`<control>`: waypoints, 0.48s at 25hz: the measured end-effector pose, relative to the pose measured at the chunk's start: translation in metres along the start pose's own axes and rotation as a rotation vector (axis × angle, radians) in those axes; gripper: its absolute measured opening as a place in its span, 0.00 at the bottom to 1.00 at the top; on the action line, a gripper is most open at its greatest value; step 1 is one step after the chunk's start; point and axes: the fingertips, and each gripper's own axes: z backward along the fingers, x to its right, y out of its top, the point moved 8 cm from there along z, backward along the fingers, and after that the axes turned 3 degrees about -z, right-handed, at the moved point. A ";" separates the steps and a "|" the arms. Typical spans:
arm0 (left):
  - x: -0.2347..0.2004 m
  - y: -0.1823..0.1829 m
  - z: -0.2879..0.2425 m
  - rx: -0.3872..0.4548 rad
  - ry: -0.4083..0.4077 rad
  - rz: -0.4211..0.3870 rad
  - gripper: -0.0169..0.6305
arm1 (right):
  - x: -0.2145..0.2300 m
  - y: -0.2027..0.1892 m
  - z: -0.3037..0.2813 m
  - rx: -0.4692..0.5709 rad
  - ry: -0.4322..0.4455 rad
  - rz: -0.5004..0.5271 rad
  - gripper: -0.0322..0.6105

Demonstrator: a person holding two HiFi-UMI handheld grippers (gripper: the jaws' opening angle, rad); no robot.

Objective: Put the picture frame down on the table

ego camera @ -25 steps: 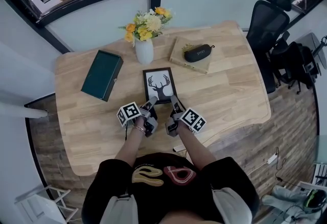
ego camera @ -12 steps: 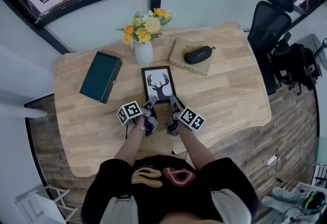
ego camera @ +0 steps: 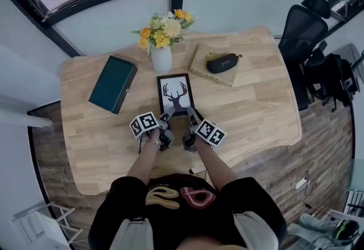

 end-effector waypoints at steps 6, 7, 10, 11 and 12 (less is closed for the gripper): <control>-0.002 0.012 0.013 0.066 0.021 -0.038 0.39 | 0.002 0.002 -0.002 0.017 -0.031 -0.015 0.27; -0.003 0.014 0.016 0.077 0.024 -0.038 0.39 | 0.003 0.003 -0.002 0.017 -0.036 -0.016 0.27; -0.007 0.020 0.026 0.127 0.057 -0.060 0.39 | 0.002 0.004 -0.003 0.009 -0.057 0.009 0.27; -0.008 0.022 0.030 0.147 0.066 -0.078 0.39 | 0.002 0.004 -0.004 0.002 -0.068 0.021 0.27; -0.007 0.023 0.034 0.164 0.072 -0.098 0.39 | 0.002 0.004 -0.005 -0.007 -0.081 0.034 0.27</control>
